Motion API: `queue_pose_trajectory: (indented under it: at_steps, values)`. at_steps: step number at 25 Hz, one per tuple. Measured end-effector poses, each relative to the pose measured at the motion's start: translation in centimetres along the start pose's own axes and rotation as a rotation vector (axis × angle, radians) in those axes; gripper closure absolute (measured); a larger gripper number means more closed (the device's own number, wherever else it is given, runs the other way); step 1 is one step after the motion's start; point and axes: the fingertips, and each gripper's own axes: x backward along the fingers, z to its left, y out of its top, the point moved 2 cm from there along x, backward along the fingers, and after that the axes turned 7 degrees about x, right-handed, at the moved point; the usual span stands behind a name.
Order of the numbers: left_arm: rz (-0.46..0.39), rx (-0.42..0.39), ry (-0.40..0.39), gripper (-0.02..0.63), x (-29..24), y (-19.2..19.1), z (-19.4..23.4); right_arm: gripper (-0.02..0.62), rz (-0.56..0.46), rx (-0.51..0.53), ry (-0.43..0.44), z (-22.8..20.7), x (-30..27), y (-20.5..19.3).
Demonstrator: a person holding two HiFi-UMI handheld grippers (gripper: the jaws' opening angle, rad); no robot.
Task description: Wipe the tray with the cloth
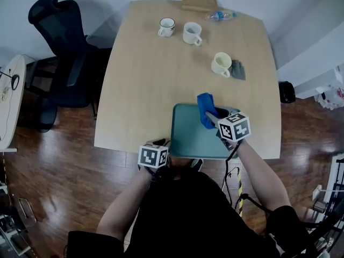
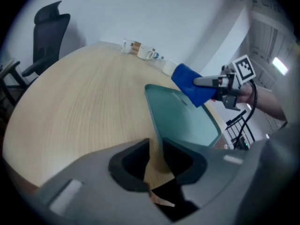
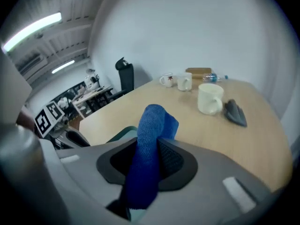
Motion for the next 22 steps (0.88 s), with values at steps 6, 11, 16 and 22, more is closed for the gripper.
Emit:
queue_pose_trajectory:
  at_steps: [6, 11, 16, 22]
  values:
    - [0.036, -0.009, -0.026, 0.514, -1.4, -0.5, -0.9, 0.485, 0.108, 0.476, 0.094, 2.3, -4.3, 1.5]
    - [0.052, 0.022, -0.044, 0.578, -1.6, -0.9, -1.2, 0.485, 0.170, 0.800, 0.111, 4.7, -5.9, 3.1]
    - [0.058, 0.055, -0.044, 0.578, -1.9, -1.0, -1.1, 0.486, 0.230, 0.997, 0.291, 8.7, -7.0, 1.2]
    - [0.055, 0.084, -0.059, 0.578, -2.0, -1.0, -0.9, 0.486, 0.251, 0.971, 0.555, 15.2, -3.2, -5.4]
